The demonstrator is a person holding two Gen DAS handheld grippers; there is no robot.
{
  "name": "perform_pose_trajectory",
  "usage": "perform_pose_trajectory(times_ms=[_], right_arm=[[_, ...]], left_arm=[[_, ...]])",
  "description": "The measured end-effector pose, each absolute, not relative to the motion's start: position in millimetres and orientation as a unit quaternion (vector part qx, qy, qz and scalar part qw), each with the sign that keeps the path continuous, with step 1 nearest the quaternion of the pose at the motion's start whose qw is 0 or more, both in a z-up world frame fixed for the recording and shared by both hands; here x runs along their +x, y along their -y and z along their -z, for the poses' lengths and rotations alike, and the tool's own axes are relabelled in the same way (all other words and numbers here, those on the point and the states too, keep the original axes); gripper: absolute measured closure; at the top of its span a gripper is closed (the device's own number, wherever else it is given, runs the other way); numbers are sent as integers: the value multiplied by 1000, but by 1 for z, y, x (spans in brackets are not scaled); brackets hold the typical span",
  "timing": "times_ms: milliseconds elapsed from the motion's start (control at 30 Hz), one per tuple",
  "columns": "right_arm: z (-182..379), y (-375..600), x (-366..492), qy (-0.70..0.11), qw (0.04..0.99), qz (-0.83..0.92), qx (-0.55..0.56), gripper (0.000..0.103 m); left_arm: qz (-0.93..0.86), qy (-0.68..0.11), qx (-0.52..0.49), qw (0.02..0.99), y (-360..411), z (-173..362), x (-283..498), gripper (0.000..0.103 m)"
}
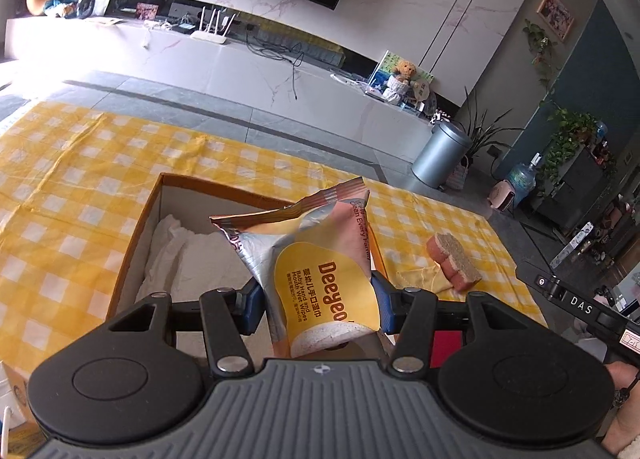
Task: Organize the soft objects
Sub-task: 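Lower the Deegeo packet into the box and open the left gripper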
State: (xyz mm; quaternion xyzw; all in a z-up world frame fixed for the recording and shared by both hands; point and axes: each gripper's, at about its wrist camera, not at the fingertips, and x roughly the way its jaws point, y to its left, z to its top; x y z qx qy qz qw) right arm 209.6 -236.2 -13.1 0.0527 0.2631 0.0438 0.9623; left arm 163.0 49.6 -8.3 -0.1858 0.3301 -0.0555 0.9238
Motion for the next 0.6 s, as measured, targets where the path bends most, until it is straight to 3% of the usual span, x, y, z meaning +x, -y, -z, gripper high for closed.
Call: perform_pose_trajectory(times_ms=[600], right_arm=[[28, 234, 212, -295, 954, -43, 35, 6]], left_arm=[[27, -418, -132, 898, -7, 65, 194, 42]])
